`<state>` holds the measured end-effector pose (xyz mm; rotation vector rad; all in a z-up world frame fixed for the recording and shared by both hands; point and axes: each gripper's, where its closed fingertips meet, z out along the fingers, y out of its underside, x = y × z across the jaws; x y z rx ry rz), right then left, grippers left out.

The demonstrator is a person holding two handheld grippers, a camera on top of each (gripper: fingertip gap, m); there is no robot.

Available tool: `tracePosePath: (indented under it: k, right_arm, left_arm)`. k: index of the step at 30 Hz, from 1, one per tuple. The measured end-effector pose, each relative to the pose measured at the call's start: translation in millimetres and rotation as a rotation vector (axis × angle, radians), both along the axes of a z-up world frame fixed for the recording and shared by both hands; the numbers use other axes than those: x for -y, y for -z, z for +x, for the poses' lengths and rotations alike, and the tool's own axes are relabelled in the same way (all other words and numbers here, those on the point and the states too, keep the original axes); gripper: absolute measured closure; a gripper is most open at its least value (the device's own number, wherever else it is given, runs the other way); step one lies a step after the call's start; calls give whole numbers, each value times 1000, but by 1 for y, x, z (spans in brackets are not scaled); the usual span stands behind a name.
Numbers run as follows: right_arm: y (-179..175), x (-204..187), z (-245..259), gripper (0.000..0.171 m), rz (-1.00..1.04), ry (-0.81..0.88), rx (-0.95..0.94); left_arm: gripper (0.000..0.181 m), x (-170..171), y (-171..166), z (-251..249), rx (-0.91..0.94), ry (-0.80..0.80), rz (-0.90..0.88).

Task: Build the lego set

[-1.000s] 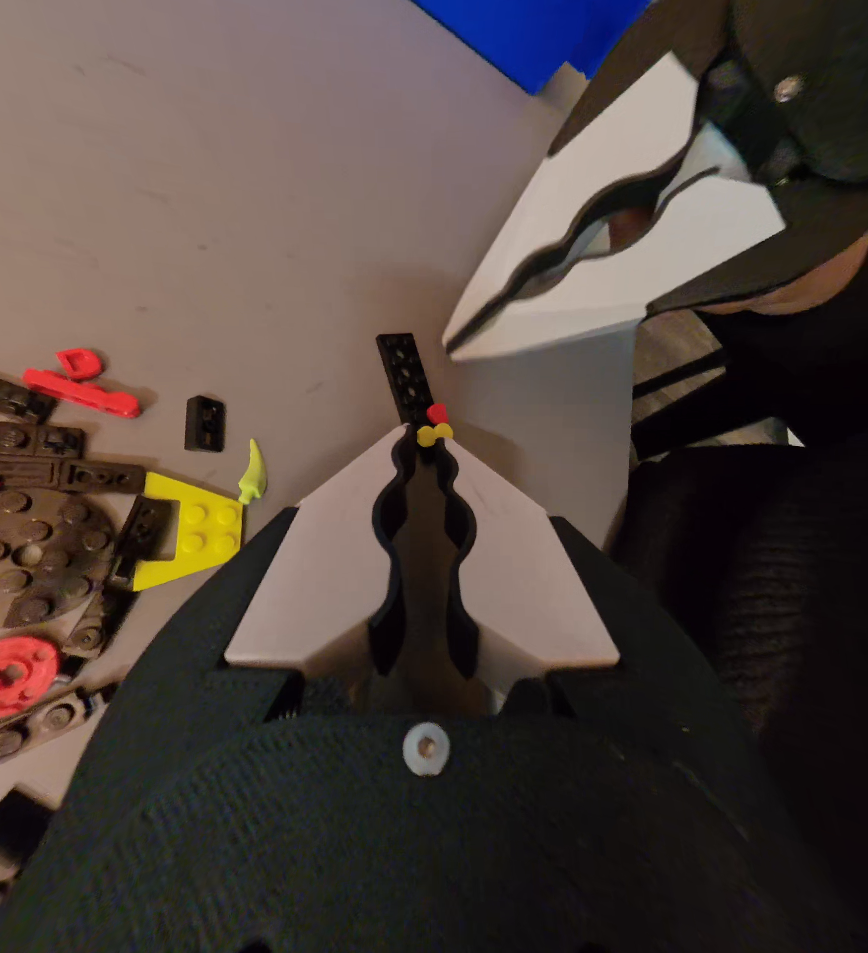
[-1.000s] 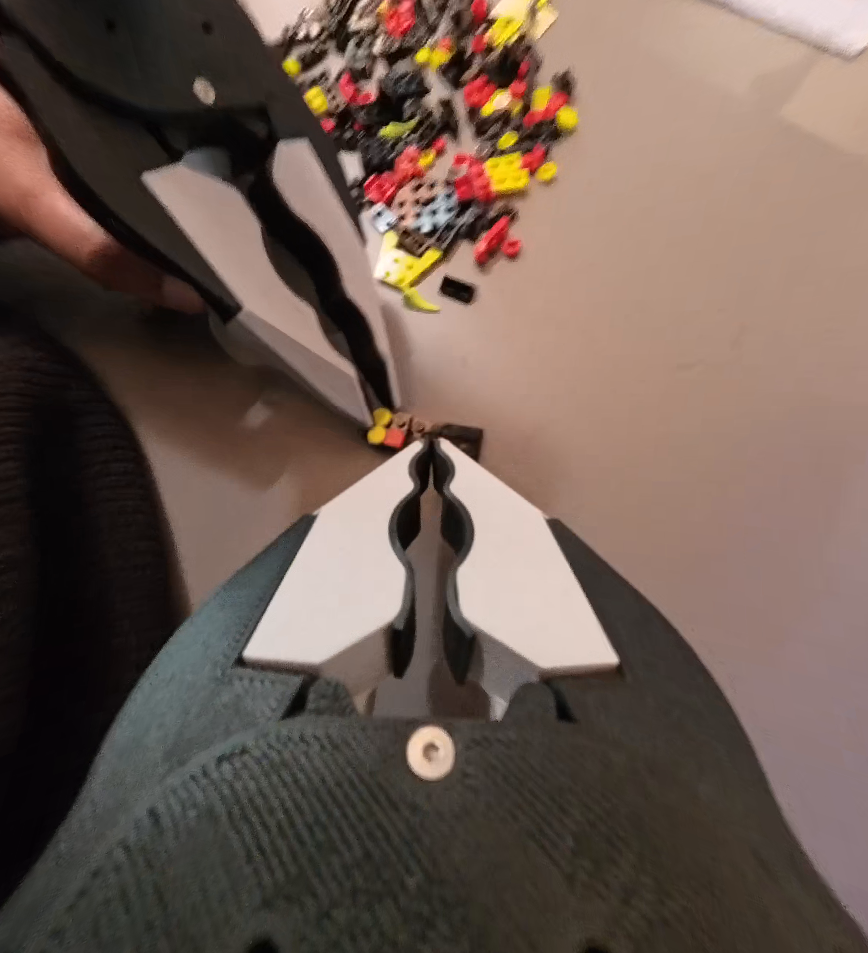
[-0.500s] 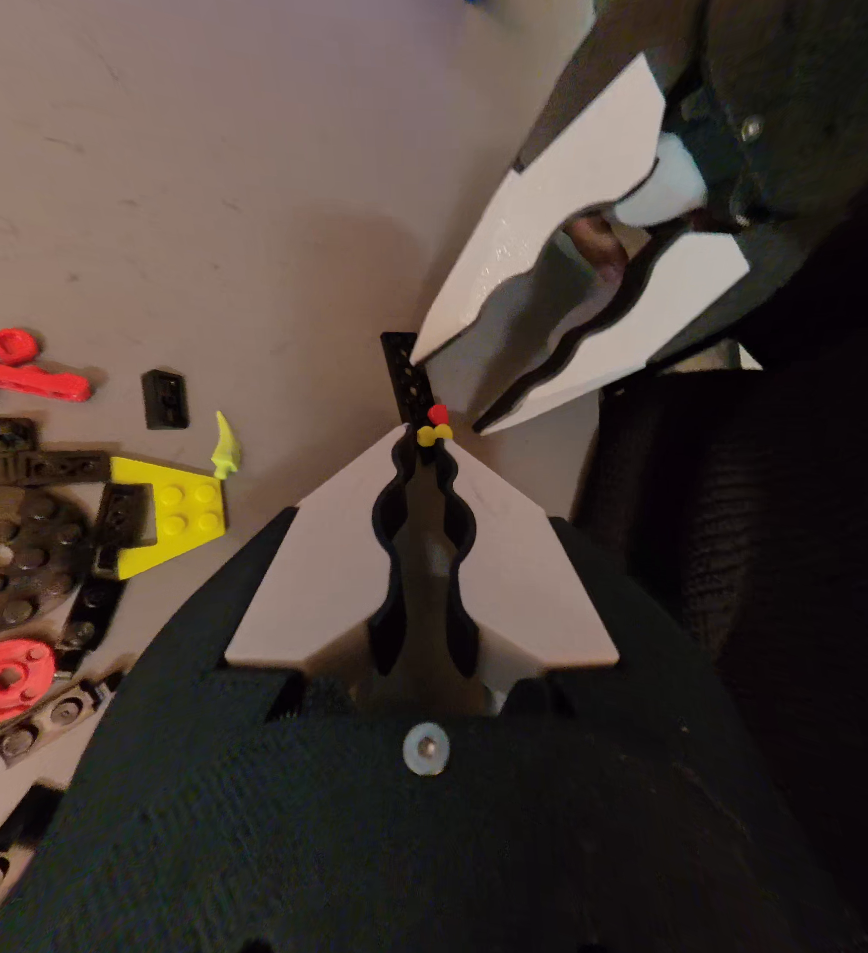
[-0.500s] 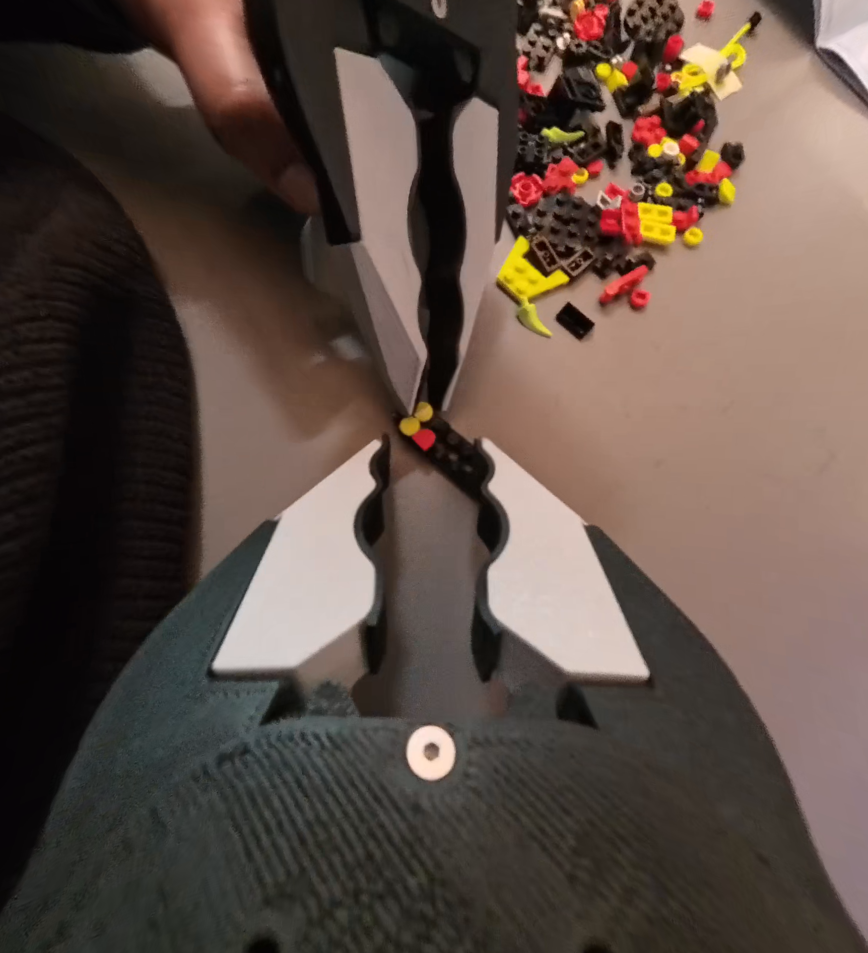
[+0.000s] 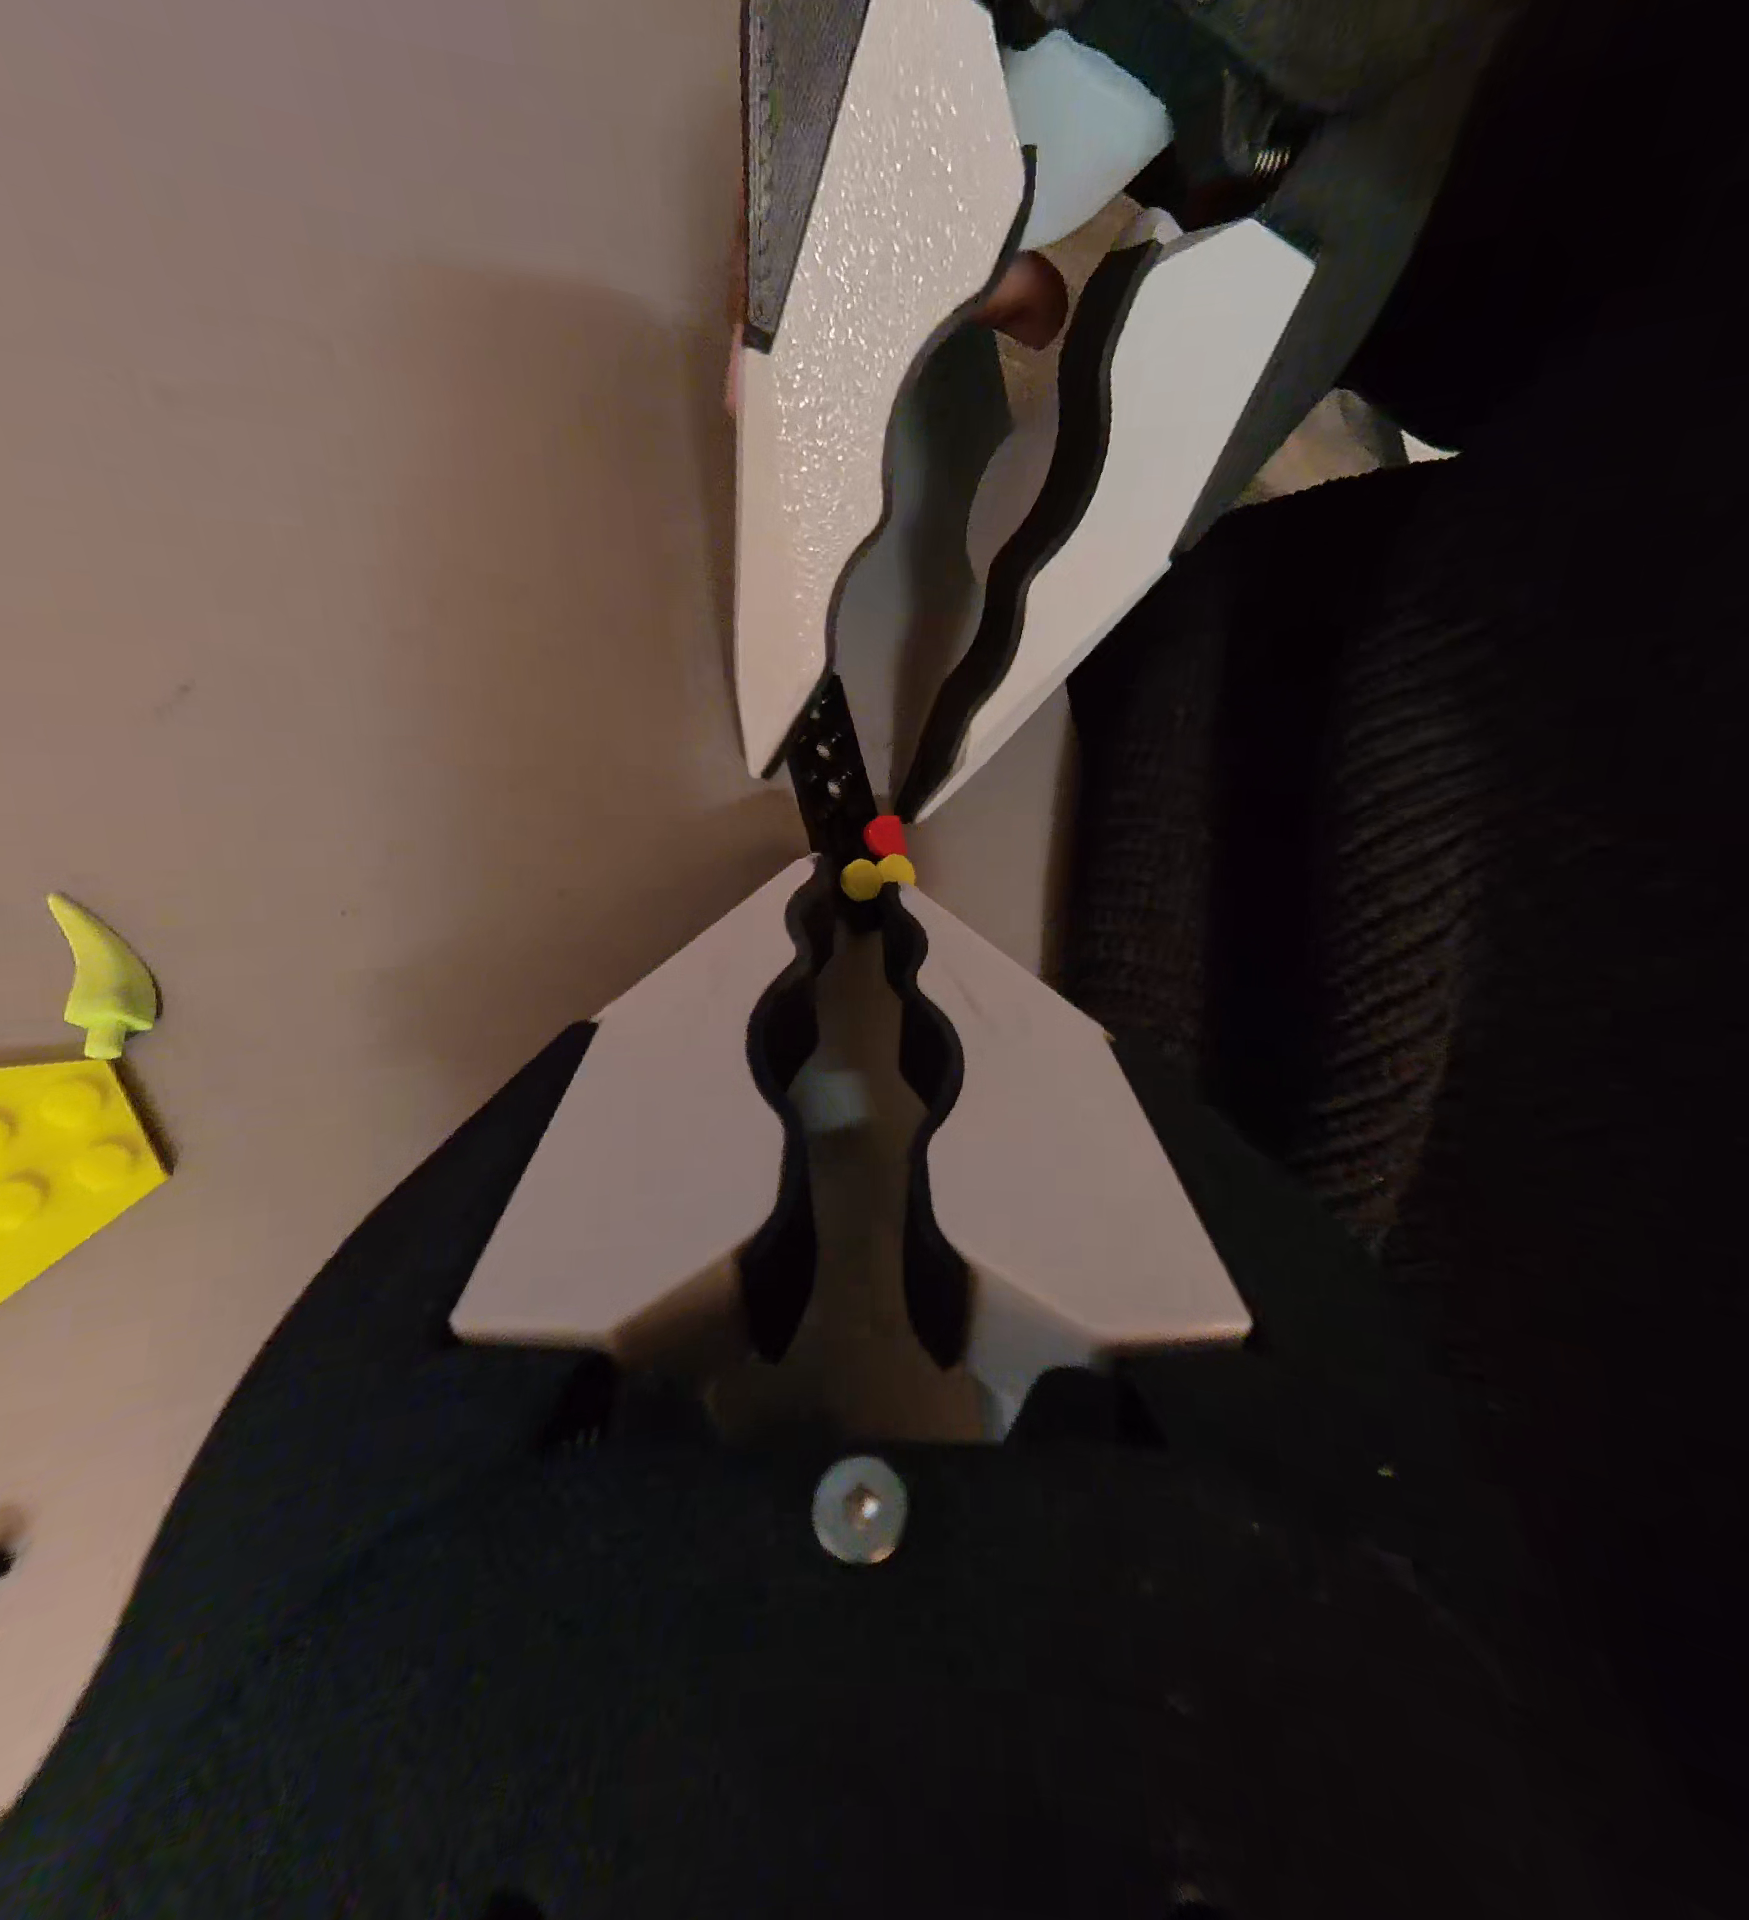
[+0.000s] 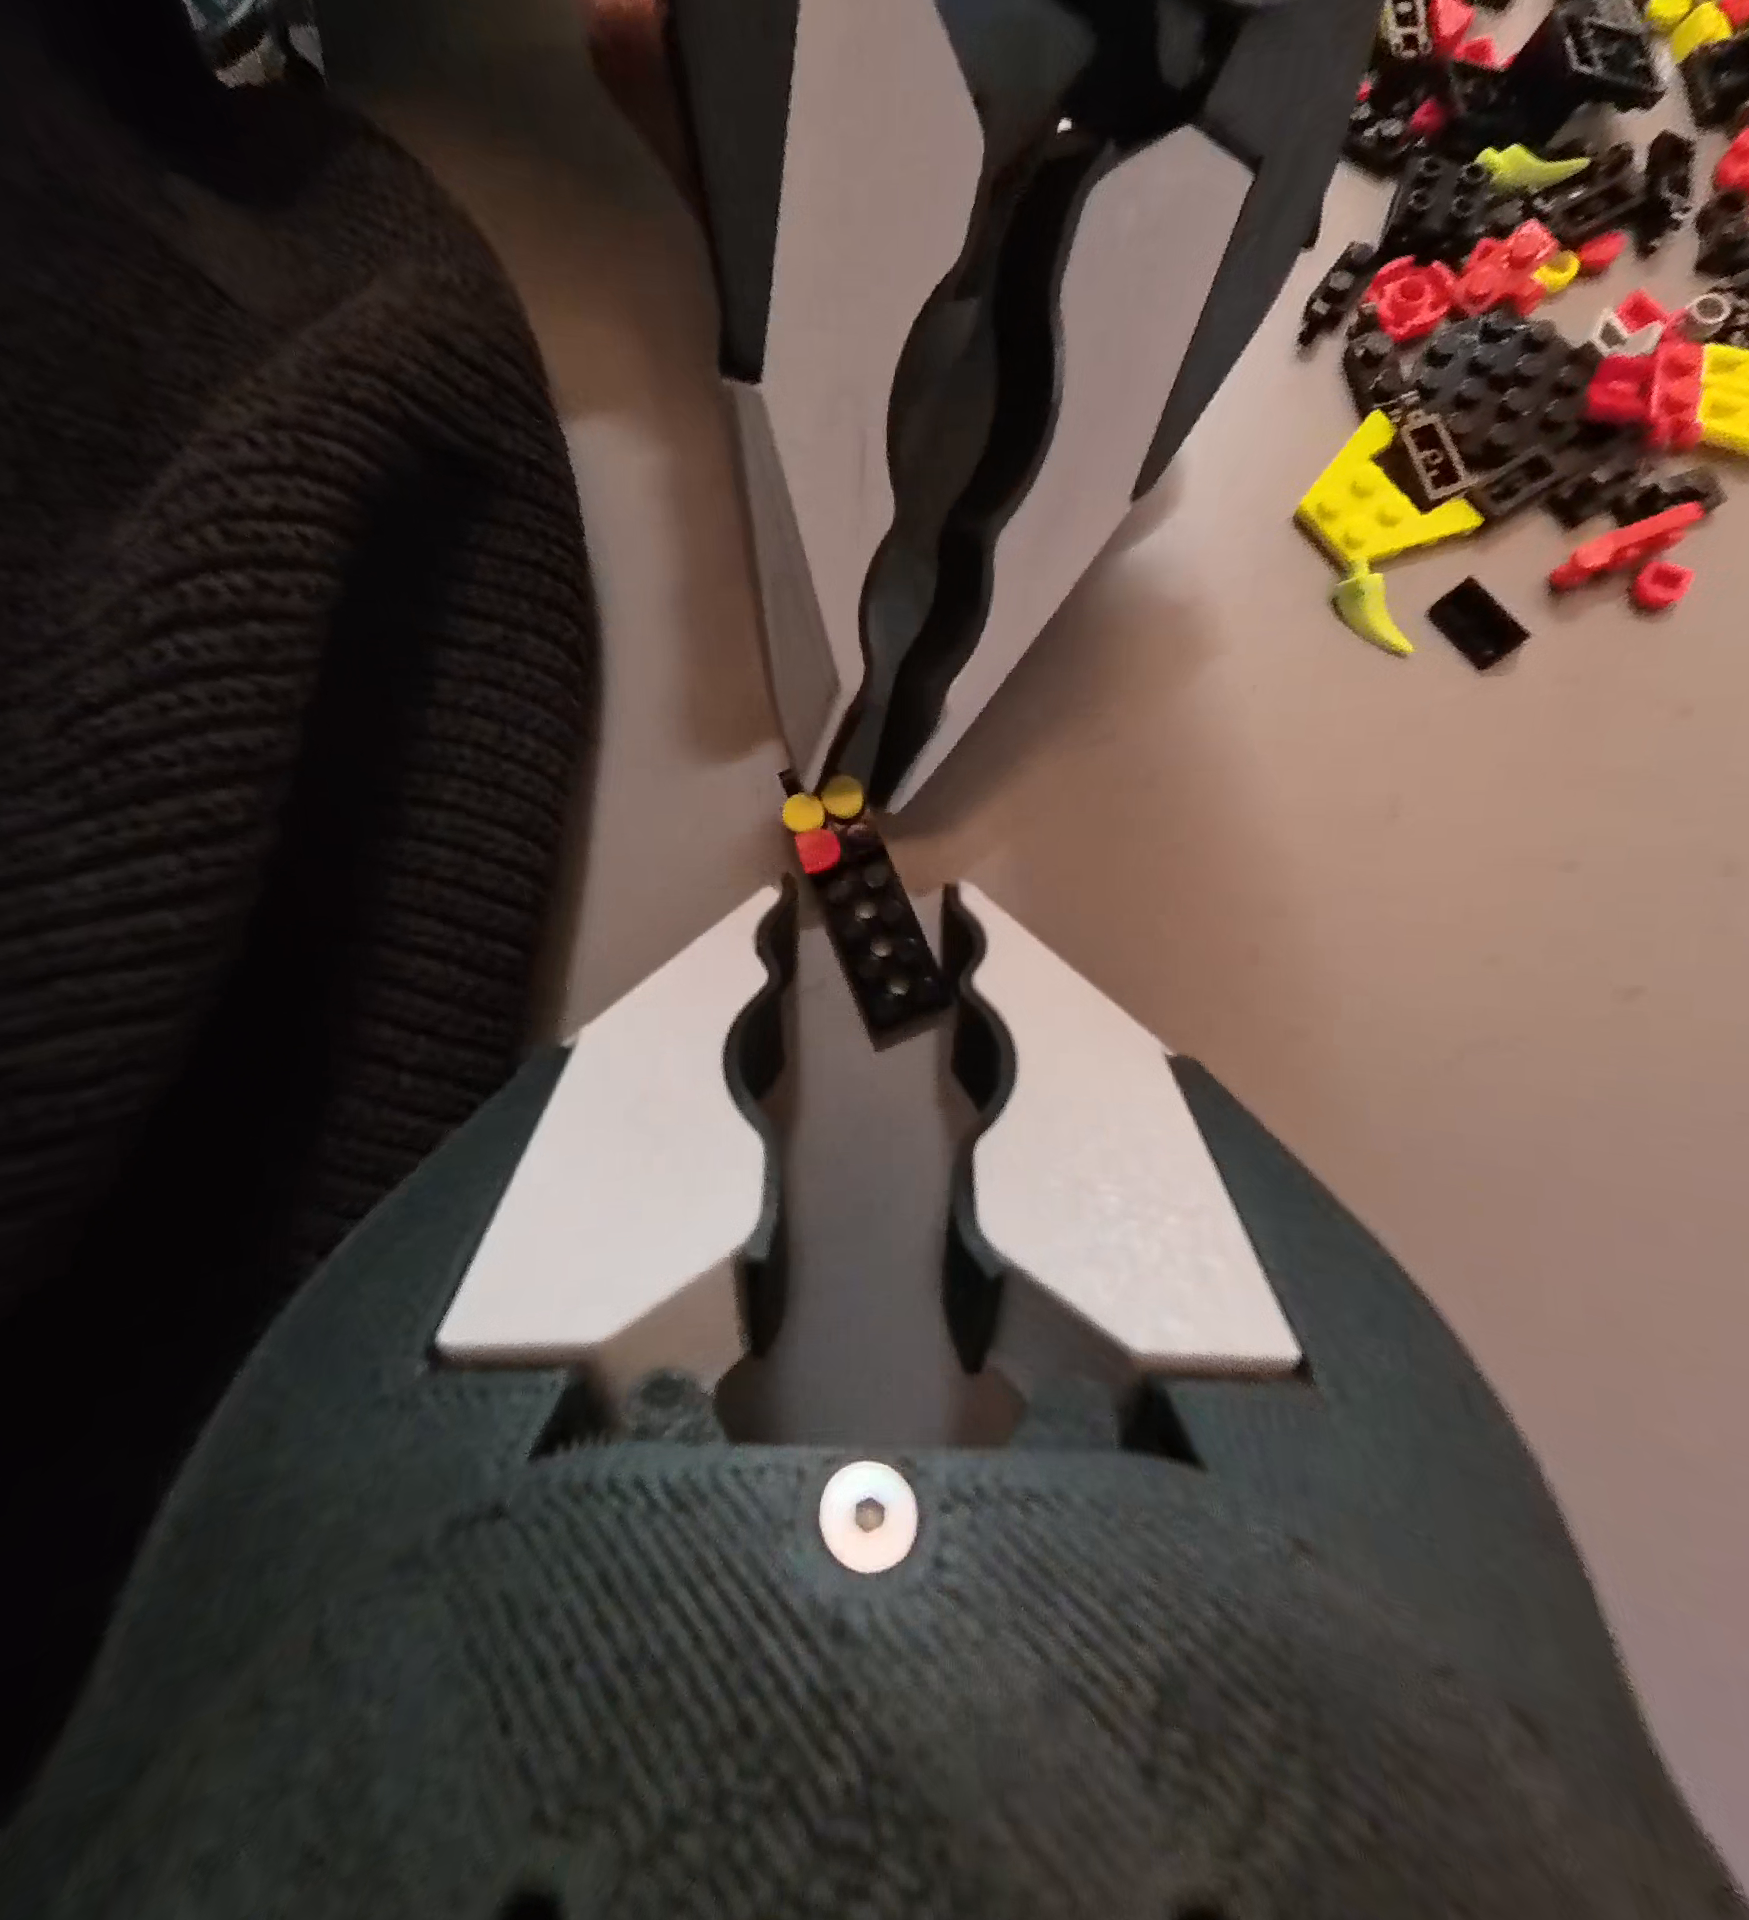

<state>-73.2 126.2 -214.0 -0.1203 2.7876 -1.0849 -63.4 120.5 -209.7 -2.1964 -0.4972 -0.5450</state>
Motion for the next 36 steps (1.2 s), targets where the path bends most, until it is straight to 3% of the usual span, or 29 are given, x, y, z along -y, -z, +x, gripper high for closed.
tracePosePath:
  k: [1, 5, 8, 13, 17, 24, 36]
  right_arm:
    - [0, 0, 0, 146, 3, 2, -4]
    - [0, -1, 0, 146, 14, 11, -19]
    - [1, -1, 0, 145, 20, 12, -39]
    - [1, -2, 3, 148, 30, 27, -17]
    - [-1, -4, 8, 147, 47, 37, 81]
    - [-2, 1, 1, 144, 43, 56, 0]
    - [-2, 3, 0, 148, 35, 78, 41]
  left_arm:
    - [172, 0, -1, 2, 2, 10, 5]
    - [154, 1, -4, 7, -11, 34, 18]
    - [151, -2, -2, 9, -61, 40, -5]
    - [165, -4, 4, 0, -164, -2, -69]
    - [166, 0, 4, -6, -178, -17, -71]
    - [168, -1, 5, -4, -187, -4, -66]
    - [168, -1, 5, -5, -179, -5, -57]
